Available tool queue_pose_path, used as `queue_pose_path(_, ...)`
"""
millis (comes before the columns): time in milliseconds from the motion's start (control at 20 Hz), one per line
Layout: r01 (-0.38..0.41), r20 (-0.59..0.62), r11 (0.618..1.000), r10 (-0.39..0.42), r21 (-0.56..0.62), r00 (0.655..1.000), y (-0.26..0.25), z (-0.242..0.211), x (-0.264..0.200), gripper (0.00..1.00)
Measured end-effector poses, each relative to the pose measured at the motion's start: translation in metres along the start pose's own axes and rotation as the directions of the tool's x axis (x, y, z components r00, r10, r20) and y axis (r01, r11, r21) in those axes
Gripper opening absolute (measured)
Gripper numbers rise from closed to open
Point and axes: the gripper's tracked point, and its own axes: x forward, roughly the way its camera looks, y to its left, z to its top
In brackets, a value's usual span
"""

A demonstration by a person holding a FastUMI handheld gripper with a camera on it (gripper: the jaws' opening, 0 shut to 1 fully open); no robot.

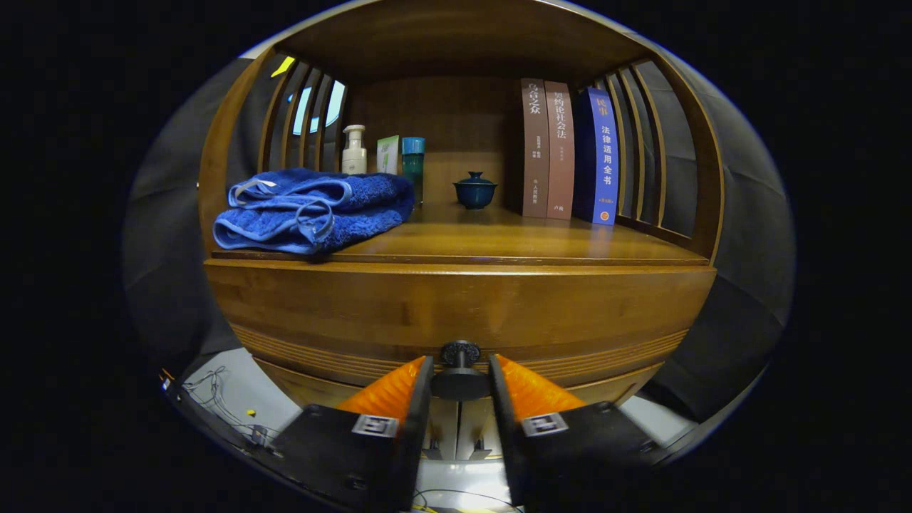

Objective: Pull open the drawer, take out the items inside it, and place them on the countertop above the cabinet.

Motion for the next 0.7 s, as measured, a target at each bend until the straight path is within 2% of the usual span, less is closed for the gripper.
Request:
queue_pose_path(150,-0.002,-0.011,1.0,0.002,0.002,1.0,0.0,-0.003,0.0,0.37)
queue_pose_path(300,-0.013,-0.021,0.999,0.014,0.038,1.0,-0.001,-0.004,-0.003,0.3)
queue_pose_path(700,-0.011,-0.039,1.0,0.011,0.014,0.999,-0.004,-0.026,-0.074,0.3)
